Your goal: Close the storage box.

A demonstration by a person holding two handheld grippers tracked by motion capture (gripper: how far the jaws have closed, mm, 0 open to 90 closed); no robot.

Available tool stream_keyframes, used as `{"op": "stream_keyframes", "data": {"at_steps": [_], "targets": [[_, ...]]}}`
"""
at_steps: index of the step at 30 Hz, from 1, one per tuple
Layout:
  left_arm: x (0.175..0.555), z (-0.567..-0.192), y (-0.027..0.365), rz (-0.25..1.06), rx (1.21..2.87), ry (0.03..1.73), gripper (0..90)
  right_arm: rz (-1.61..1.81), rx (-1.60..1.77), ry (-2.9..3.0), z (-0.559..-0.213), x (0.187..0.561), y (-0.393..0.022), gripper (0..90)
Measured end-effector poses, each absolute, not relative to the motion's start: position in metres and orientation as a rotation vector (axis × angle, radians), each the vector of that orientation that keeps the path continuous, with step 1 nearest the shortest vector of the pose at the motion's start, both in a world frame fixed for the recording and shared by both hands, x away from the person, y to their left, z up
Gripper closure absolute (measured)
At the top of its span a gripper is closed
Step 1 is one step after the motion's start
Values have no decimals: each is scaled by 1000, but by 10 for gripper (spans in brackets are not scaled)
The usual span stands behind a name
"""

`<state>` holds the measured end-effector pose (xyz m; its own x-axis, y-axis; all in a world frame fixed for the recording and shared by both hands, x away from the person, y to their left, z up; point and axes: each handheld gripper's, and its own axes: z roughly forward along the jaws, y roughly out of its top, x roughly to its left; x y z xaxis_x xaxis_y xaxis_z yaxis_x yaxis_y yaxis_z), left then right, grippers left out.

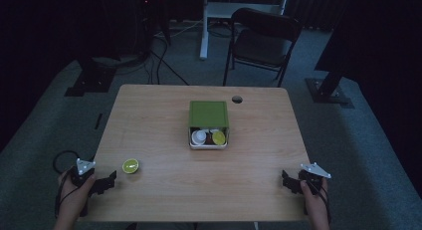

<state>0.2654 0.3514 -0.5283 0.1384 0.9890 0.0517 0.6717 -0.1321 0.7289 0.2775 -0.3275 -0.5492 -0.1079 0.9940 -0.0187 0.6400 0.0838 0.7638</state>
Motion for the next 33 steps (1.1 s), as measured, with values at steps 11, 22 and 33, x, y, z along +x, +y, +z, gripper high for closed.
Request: {"op": "stream_keyframes", "data": {"at_steps": [11, 22, 33], "targets": [[268, -545, 343, 708, 1919, 1609, 3, 802, 1679, 1845, -551, 283, -323, 109], [272, -546, 340, 661, 1884, 1645, 1, 789, 1703, 1814, -551, 284, -320, 109], [273, -546, 338, 671, 1867, 1669, 1, 789, 1706, 1812, -551, 284, -320, 109]]}}
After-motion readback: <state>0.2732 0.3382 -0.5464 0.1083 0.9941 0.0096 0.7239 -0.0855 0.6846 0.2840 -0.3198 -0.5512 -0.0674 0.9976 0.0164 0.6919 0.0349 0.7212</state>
